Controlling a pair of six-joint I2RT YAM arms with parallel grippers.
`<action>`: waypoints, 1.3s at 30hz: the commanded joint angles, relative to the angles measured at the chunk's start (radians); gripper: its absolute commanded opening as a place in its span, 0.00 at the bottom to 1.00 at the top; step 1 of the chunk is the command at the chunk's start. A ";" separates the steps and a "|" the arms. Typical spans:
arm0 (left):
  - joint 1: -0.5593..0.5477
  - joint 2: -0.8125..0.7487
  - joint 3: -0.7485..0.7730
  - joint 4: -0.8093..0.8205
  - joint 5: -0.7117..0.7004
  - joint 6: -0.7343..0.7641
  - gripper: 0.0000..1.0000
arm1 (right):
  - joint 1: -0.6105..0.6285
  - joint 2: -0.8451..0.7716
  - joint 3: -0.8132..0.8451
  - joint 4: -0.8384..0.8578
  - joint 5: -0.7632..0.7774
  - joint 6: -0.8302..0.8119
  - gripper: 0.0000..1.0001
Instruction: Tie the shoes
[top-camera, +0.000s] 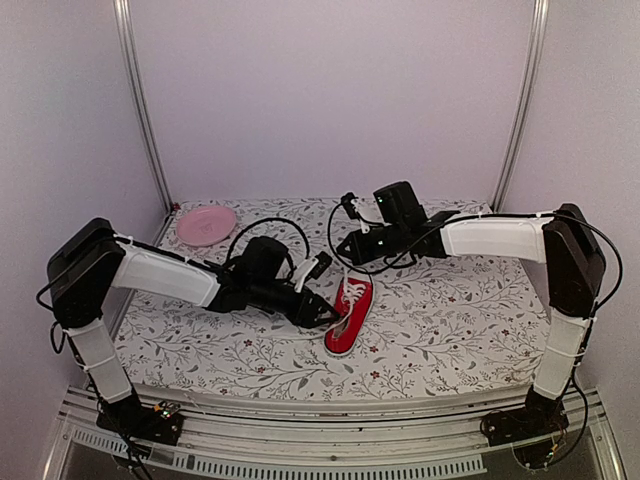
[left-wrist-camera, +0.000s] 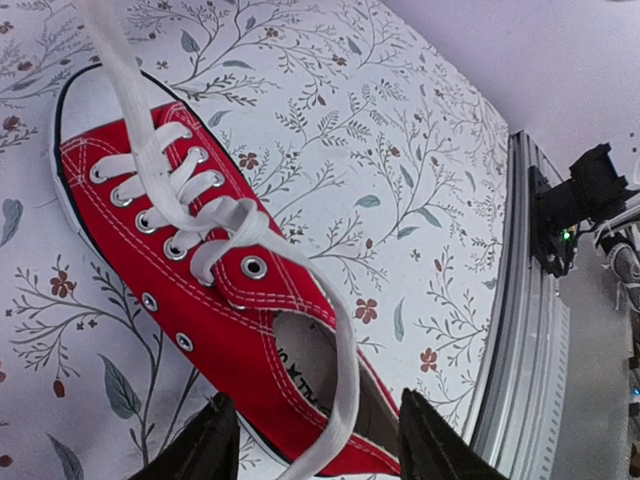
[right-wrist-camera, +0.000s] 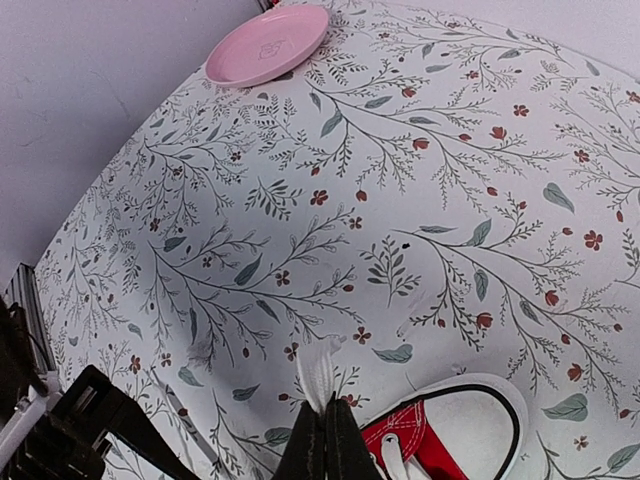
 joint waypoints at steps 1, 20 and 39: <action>-0.026 0.032 0.031 -0.036 -0.019 0.028 0.53 | -0.006 -0.042 -0.015 0.025 0.014 0.009 0.02; -0.050 0.025 0.021 -0.069 -0.129 0.015 0.08 | -0.020 -0.118 -0.092 0.039 0.075 0.041 0.02; -0.010 -0.044 -0.053 -0.079 -0.448 -0.114 0.00 | -0.051 -0.387 -0.413 -0.026 0.306 0.268 0.02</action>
